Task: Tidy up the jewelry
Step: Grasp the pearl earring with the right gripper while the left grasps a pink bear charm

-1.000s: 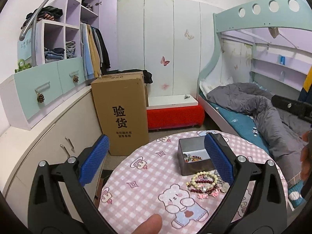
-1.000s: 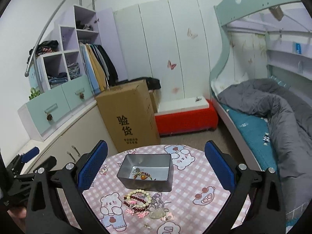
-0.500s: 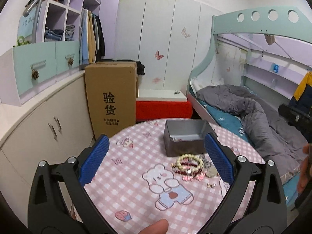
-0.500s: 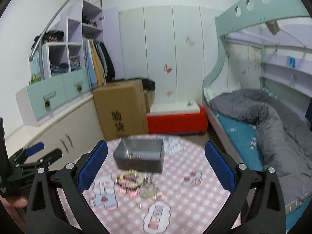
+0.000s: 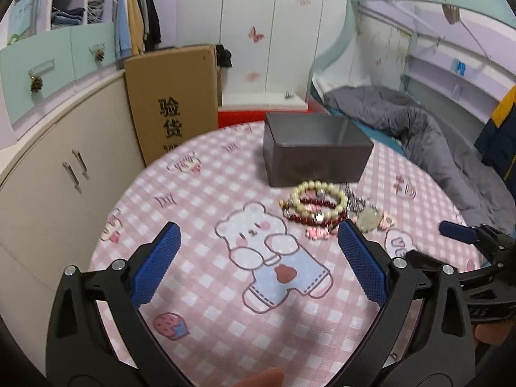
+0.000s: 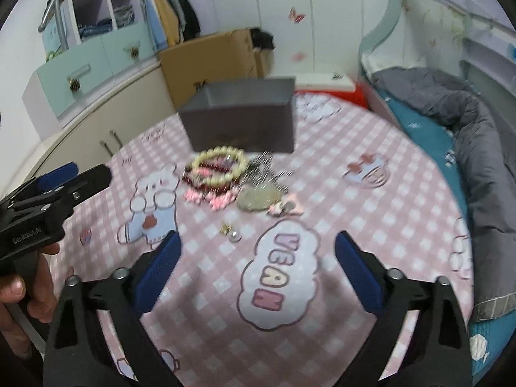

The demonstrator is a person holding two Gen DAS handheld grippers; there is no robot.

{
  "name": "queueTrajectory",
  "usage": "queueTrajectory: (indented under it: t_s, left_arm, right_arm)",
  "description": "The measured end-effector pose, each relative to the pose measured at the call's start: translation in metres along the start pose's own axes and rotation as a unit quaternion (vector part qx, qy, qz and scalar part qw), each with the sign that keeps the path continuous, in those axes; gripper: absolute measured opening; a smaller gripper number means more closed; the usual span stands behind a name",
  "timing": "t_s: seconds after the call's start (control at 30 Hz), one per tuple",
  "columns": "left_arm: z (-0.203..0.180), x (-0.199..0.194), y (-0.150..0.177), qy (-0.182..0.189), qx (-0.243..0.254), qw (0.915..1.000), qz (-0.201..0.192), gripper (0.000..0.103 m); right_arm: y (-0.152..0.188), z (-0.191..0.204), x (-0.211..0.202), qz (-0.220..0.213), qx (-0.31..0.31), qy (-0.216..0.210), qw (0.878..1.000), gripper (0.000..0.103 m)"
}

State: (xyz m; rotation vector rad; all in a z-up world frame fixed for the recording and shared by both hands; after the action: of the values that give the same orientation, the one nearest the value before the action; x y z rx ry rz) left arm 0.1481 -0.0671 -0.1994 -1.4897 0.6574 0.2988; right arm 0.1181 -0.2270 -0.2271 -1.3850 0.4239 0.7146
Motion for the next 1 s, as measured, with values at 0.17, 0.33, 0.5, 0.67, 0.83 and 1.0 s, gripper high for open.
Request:
queueTrajectory:
  t_s: [0.17, 0.33, 0.5, 0.67, 0.83, 1.0]
  left_arm:
    - [-0.005, 0.015, 0.010, 0.002, 0.006, 0.9998, 0.020, 0.096]
    - [-0.012, 0.030, 0.017, 0.001, 0.018, 0.9989, 0.043, 0.096]
    - [-0.025, 0.050, 0.020, 0.006, 0.049, 0.9968, 0.063, 0.096]
    - [-0.032, 0.077, 0.024, 0.001, 0.076, 0.9928, 0.093, 0.096]
    - [-0.037, 0.092, 0.029, 0.003, 0.085, 0.9890, 0.121, 0.096]
    - [-0.042, 0.098, 0.026, 0.030, 0.072, 0.9893, 0.123, 0.082]
  right_arm:
    - [0.007, 0.008, 0.018, 0.026, -0.006, -0.026, 0.999, 0.062]
    - [0.008, 0.015, 0.030, 0.038, -0.015, -0.037, 0.998, 0.043]
    - [0.010, 0.023, 0.036, 0.047, -0.046, -0.037, 0.997, 0.009]
    - [0.011, 0.016, 0.033, 0.045, -0.032, -0.042, 0.998, 0.010]
    - [0.010, 0.004, 0.029, 0.042, -0.006, -0.045, 0.998, 0.010]
    - [0.009, 0.001, 0.029, 0.042, 0.002, -0.049, 0.998, 0.010]
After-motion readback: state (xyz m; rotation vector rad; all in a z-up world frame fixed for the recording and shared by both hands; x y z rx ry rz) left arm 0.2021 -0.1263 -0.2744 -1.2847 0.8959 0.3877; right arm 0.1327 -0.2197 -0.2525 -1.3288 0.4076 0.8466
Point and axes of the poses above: each gripper's, at about its wrist camera, not at the fingertips, and x roughly the way its jaws point, z to its left, y to its underside, the point moved 9 cm from there along x, roughly the way its jaws point, and after that the axes turned 4 degrees about -z, right-handed, at the moved point
